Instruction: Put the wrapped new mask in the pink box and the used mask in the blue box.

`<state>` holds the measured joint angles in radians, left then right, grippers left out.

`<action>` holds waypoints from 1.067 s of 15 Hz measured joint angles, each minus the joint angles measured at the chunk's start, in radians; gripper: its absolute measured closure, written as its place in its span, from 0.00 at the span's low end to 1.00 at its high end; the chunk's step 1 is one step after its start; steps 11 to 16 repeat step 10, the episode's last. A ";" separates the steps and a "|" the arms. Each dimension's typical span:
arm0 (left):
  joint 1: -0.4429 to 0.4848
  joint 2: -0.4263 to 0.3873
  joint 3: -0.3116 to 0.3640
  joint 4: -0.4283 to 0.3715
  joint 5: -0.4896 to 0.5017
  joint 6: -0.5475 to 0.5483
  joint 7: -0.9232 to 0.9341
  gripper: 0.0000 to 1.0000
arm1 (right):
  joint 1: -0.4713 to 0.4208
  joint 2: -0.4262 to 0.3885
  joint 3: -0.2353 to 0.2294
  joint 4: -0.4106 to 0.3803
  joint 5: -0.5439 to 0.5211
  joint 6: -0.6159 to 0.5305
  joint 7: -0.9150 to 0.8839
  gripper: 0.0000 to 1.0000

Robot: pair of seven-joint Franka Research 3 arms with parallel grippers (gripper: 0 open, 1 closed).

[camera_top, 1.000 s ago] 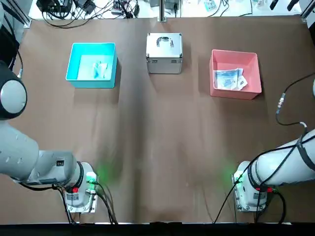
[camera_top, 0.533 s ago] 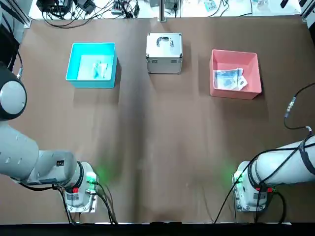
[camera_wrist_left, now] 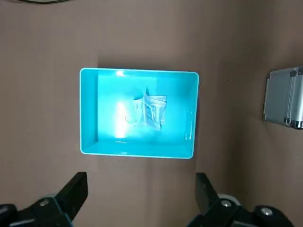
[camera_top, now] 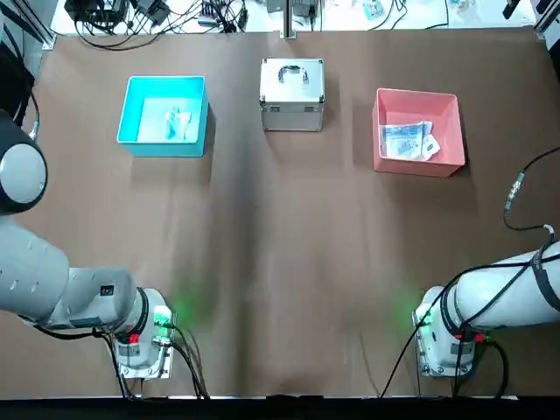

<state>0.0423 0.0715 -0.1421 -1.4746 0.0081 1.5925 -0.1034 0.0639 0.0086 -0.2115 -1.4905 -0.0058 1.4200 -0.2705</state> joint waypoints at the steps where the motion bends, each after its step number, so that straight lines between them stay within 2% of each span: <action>1: 0.000 0.000 0.000 0.000 0.000 0.000 0.000 0.00 | 0.000 0.000 0.001 0.000 0.000 0.000 0.003 0.01; 5: 0.001 0.000 0.001 0.000 0.000 0.000 0.000 0.00 | 0.001 0.000 0.012 0.001 0.001 0.004 0.043 0.01; 9: 0.001 0.000 0.001 0.000 0.000 0.000 0.000 0.00 | 0.001 -0.001 0.015 0.008 0.055 0.016 0.108 0.01; 16: 0.002 0.000 0.001 0.000 0.000 0.000 0.000 0.00 | 0.001 -0.001 0.016 0.009 0.060 0.038 0.112 0.01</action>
